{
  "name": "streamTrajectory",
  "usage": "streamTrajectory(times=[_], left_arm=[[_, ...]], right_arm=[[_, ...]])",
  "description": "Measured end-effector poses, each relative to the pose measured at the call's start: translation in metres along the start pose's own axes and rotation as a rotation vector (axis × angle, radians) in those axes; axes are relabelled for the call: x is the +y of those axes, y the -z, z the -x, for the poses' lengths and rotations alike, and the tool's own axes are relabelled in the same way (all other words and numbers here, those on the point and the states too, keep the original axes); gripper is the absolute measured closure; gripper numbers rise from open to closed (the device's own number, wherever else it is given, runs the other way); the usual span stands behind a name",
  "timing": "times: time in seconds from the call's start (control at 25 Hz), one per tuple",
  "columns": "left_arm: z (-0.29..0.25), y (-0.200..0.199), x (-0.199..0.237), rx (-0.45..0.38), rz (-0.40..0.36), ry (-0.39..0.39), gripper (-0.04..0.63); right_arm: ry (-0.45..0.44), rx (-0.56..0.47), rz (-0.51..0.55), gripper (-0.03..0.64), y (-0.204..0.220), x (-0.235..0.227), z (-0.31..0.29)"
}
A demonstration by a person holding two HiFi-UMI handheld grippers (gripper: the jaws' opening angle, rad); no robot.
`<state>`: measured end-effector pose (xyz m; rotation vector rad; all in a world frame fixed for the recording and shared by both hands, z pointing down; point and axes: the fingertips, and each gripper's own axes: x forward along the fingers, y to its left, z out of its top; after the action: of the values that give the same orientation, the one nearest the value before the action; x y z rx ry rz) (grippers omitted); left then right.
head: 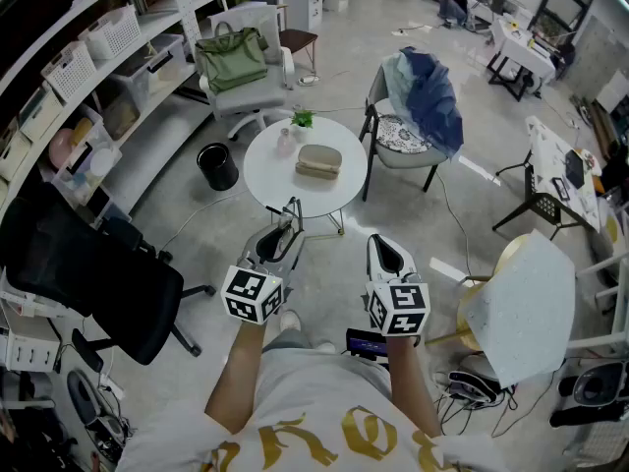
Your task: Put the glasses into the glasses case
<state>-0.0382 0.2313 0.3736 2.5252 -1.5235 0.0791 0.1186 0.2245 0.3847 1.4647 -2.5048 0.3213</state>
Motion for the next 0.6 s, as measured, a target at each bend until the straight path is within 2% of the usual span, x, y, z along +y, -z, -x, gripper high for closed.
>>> streamTrajectory(times=[0.44,0.6], left_arm=[[0.0,0.004,0.011,0.014,0.008,-0.001,0.465],[-0.001,0.005,0.012,0.019,0.005,0.002,0.465]], right_arm=[[0.0,0.004,-0.026,0.594,0.006,0.001,-0.006],[-0.011,-0.022,-0.095,0.594,0.005,-0.004,-0.006]])
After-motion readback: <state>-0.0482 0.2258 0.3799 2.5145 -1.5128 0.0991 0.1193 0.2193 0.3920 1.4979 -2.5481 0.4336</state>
